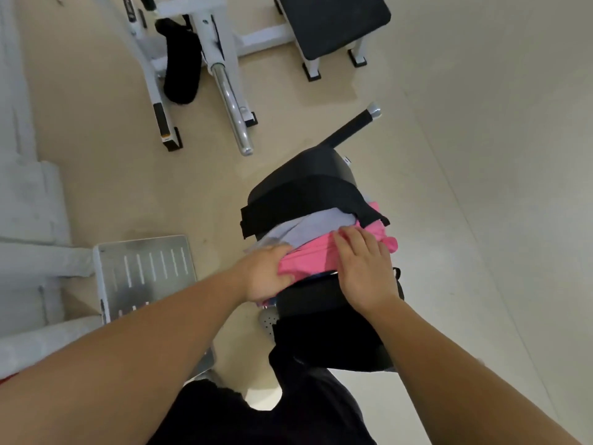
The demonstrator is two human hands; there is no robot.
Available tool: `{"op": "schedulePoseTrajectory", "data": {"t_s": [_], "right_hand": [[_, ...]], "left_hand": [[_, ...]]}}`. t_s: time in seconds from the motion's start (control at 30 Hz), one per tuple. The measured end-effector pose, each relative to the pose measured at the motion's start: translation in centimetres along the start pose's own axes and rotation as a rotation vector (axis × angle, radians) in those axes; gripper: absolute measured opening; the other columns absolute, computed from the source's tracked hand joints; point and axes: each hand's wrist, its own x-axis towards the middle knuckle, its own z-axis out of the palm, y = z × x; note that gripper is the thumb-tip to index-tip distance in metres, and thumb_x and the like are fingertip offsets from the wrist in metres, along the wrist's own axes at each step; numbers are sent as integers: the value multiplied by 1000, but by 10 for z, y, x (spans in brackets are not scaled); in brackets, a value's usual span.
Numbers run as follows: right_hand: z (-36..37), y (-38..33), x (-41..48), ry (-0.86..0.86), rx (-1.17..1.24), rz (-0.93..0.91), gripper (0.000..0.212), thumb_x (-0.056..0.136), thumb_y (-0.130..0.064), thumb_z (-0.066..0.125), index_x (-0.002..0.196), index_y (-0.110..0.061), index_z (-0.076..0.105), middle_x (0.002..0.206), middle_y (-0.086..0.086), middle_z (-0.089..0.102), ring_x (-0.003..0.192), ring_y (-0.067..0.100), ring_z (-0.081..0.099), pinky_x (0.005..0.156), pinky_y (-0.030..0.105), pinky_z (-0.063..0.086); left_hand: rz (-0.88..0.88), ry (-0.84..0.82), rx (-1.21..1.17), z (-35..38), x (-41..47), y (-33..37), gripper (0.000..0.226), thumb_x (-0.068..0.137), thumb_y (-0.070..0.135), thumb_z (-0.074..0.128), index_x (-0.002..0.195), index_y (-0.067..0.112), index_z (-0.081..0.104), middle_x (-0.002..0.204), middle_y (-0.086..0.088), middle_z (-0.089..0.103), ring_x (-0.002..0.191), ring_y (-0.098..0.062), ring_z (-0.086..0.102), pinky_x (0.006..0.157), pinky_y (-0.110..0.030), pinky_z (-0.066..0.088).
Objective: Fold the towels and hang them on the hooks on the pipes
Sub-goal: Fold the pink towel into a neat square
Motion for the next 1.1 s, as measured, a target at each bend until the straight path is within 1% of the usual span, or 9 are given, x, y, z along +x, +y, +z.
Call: {"op": "schedulePoseTrajectory", "data": {"t_s": [0.17,0.3,0.43,0.57,0.67,0.77,0.83,1.0,1.1], "right_hand": [[-4,16,9,105,-40,-3,40,79,-8,71,119,-14,69,120,6,67,100,35,59,79,43,48],[-11,20,28,129,-55,-46,26,77,-18,79,103,-22,76,95,2,67,86,29,56,71,37,46],[-8,17,30,160,-12,-116,27,76,-10,76,103,-16,75,105,5,70,91,33,58,75,43,51],[-11,18,20,165,-7,-92,33,78,-6,71,110,-14,69,109,9,70,93,36,59,79,45,50],[-20,21,27,61,-44,-66,35,91,-16,58,125,-24,61,120,3,65,104,31,53,88,43,44],[-28,18,37,-5,-77,-89,34,97,-18,48,127,-27,61,113,0,60,107,27,48,90,39,40],[-29,17,37,-1,-98,-102,33,97,-18,46,126,-22,62,113,1,58,109,26,47,91,39,39],[-22,28,27,3,-80,-82,37,96,-21,51,132,-25,53,122,1,61,113,28,48,96,41,36],[-18,29,24,-9,-101,-106,35,95,-23,54,129,-28,60,116,-1,61,109,27,48,95,41,37]], "left_hand": [[-17,-60,-29,14,14,28,70,96,47,53,157,43,19,153,13,29,114,-22,61,97,-40,55],[-63,-47,-131,27,21,40,75,100,38,55,159,47,9,160,1,27,123,-19,52,111,-44,45],[-89,67,-209,35,21,39,74,97,35,57,154,50,12,158,0,31,137,-29,41,113,-50,41],[-76,61,-237,32,19,42,73,99,31,58,158,42,16,153,0,36,122,-21,52,104,-40,49],[-87,41,-213,27,19,49,70,102,32,54,159,40,14,136,-4,50,101,-17,59,77,-25,48],[-65,97,-224,27,23,55,69,103,26,53,160,37,17,118,-6,60,86,-17,60,67,-25,45],[-51,123,-209,28,25,61,67,102,23,52,160,35,20,121,-10,62,87,-20,61,70,-29,48],[21,154,-222,36,31,69,63,99,12,55,157,24,34,153,-9,48,137,-28,50,113,-40,43],[-39,152,-162,38,39,76,46,101,19,54,146,21,47,134,-8,62,119,-25,59,105,-39,48]]}}
